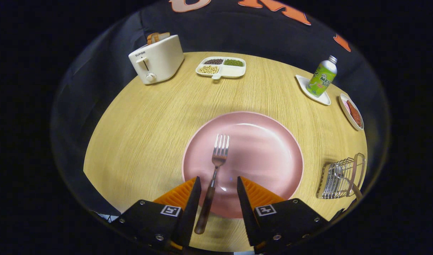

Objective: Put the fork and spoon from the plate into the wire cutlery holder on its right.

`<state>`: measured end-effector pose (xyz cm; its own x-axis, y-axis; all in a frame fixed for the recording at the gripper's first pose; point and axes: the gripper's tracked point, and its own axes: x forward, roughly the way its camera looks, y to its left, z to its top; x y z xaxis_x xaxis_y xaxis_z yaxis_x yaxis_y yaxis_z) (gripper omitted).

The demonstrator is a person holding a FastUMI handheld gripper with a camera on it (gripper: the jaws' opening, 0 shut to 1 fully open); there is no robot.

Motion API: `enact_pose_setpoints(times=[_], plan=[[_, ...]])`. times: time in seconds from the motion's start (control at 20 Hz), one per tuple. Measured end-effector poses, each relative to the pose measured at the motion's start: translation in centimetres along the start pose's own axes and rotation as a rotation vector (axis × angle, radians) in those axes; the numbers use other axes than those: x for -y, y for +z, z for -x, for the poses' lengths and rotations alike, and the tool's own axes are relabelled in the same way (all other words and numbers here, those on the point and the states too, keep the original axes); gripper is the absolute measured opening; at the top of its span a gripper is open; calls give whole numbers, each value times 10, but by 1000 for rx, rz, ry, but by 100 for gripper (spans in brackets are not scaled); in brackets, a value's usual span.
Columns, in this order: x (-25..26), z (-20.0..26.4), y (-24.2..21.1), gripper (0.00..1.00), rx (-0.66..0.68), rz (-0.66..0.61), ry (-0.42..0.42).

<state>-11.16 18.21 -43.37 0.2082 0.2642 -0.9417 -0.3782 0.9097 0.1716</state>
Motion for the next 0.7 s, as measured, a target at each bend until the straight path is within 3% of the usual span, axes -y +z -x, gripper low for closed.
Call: enact_pose_setpoints(times=[0.4, 0.7], plan=[[5, -11, -23, 14, -139, 13, -9], [9, -6, -23, 5, -149, -17, 11]])
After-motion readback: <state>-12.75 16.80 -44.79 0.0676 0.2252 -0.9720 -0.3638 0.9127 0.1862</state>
